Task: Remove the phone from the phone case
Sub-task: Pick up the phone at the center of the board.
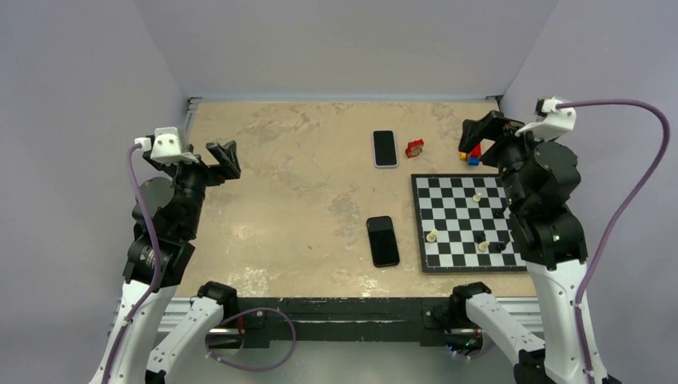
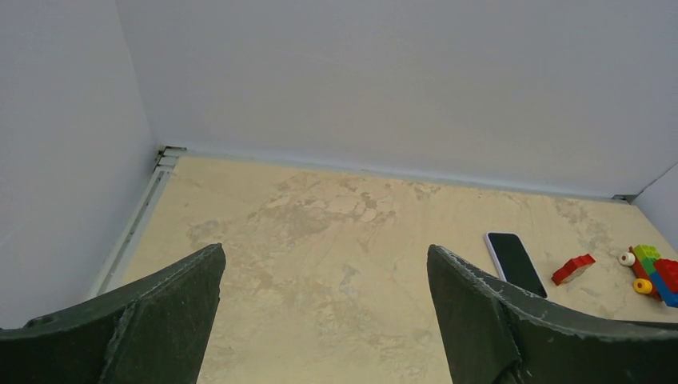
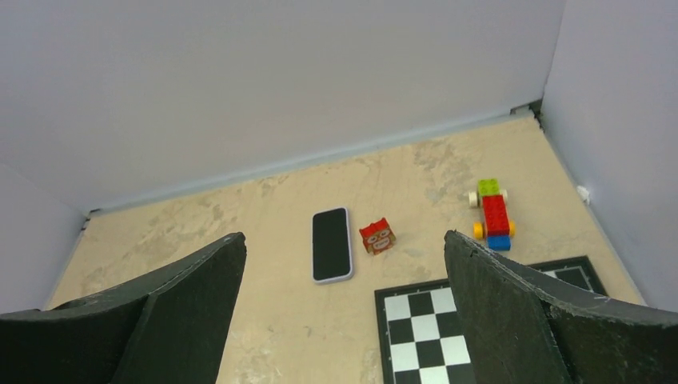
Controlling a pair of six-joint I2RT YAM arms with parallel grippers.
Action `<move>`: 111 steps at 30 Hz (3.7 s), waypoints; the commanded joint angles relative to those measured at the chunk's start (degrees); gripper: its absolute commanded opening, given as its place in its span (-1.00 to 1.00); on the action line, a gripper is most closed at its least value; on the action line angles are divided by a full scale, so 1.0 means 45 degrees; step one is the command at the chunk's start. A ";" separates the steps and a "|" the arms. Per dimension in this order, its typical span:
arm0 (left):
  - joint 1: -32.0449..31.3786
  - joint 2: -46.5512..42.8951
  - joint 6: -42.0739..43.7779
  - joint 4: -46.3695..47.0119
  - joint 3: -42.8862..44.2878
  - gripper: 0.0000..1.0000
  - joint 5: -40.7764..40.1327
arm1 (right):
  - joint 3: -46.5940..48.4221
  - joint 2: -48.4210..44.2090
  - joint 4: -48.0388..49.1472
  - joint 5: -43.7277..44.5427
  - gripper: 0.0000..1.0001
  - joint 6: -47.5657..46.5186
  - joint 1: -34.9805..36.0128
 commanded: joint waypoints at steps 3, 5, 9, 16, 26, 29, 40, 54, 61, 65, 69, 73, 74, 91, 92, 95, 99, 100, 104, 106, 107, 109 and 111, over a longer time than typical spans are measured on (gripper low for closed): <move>0.0041 0.0488 -0.0432 0.0121 0.0204 1.00 0.0785 | -0.0130 0.2586 -0.1308 -0.1410 0.97 0.1438 -0.0033; 0.0041 0.0855 -0.0459 0.0105 0.0237 1.00 0.1202 | 0.0101 0.3978 -0.2029 -0.3131 0.97 0.1577 0.0059; 0.0041 0.1756 -0.0447 -0.0348 0.0643 1.00 0.1969 | -0.1128 0.5683 -0.1029 -0.4429 0.97 0.1882 0.1674; 0.0041 0.2396 -0.0491 -0.0933 0.1163 1.00 0.2567 | -0.2599 0.7998 -0.0322 -0.3197 0.97 0.2681 0.4918; 0.0041 0.2552 -0.0804 -0.0893 0.1174 1.00 0.3114 | -0.4855 0.9459 0.0422 -0.2070 0.97 0.3563 0.5771; 0.0041 0.2621 -0.0889 -0.0884 0.1175 1.00 0.3290 | -0.5161 0.9603 0.0402 -0.1522 0.97 0.3780 0.5786; 0.0022 0.2822 -0.1090 -0.0874 0.1180 1.00 0.3555 | -0.5445 1.0832 0.0328 -0.0556 0.92 0.4613 0.6805; 0.0022 0.3490 -0.1540 -0.0932 0.1287 0.95 0.4518 | -0.5598 1.0494 0.0889 0.0571 -0.02 0.5088 0.7174; 0.0002 0.4063 -0.1896 -0.0941 0.1382 0.93 0.5504 | -0.5711 0.9208 0.1676 0.0362 -0.57 0.4958 0.7171; -0.0017 0.4522 -0.2033 -0.1075 0.1541 0.91 0.6066 | -0.5612 0.8671 0.2036 0.0017 -1.00 0.4970 0.7165; -0.0037 0.4905 -0.2123 -0.1132 0.1675 0.88 0.6614 | -0.5595 0.8073 0.2481 -0.0131 -1.00 0.5104 0.7144; -0.0037 0.5177 -0.2178 -0.1114 0.1707 0.84 0.6975 | -0.5638 0.7312 0.2921 -0.0161 -1.00 0.5245 0.7008; -0.0037 0.5241 -0.2215 -0.1085 0.1697 0.81 0.7107 | -0.5655 0.7112 0.3014 -0.0257 -1.00 0.5326 0.6880; -0.0623 0.6927 -0.3453 0.0645 0.1181 0.26 1.0704 | -0.5784 0.5498 0.5417 -0.4929 -1.00 0.6865 0.4002; -0.0733 0.7022 -0.3576 0.0764 0.1131 0.26 1.0791 | -0.5732 0.5452 0.5484 -0.5175 -1.00 0.7154 0.3836; -0.1147 0.7358 -0.3754 0.0864 0.1131 0.41 1.1067 | -0.5743 0.5414 0.6158 -0.6216 -1.00 0.7987 0.3366; -0.1778 0.7912 -0.3905 0.0855 0.1227 0.44 1.1572 | -0.5403 0.5727 0.6457 -0.7183 -1.00 0.8577 0.3227; -0.1969 0.8042 -0.3985 0.0878 0.1247 0.41 1.1715 | -0.5269 0.5811 0.6459 -0.7231 -1.00 0.8621 0.3226; -0.2565 0.8585 -0.3868 0.0439 0.1461 0.19 1.1753 | -0.4927 0.5926 0.6460 -0.7056 -1.00 0.8664 0.3219; -0.2845 0.8877 -0.3660 -0.0013 0.1700 0.17 1.1609 | -0.4633 0.6000 0.6409 -0.6834 -1.00 0.8575 0.3226; -0.2981 0.9000 -0.3579 -0.0158 0.1767 0.18 1.1563 | -0.4496 0.6070 0.6365 -0.6817 -1.00 0.8554 0.3231; -0.3186 0.9220 -0.3533 -0.0247 0.1804 0.25 1.1559 | -0.4387 0.6126 0.6408 -0.6921 -1.00 0.8594 0.3277; -0.3337 0.9438 -0.3606 -0.0203 0.1805 0.31 1.1619 | -0.4385 0.6112 0.6444 -0.6943 -1.00 0.8714 0.3396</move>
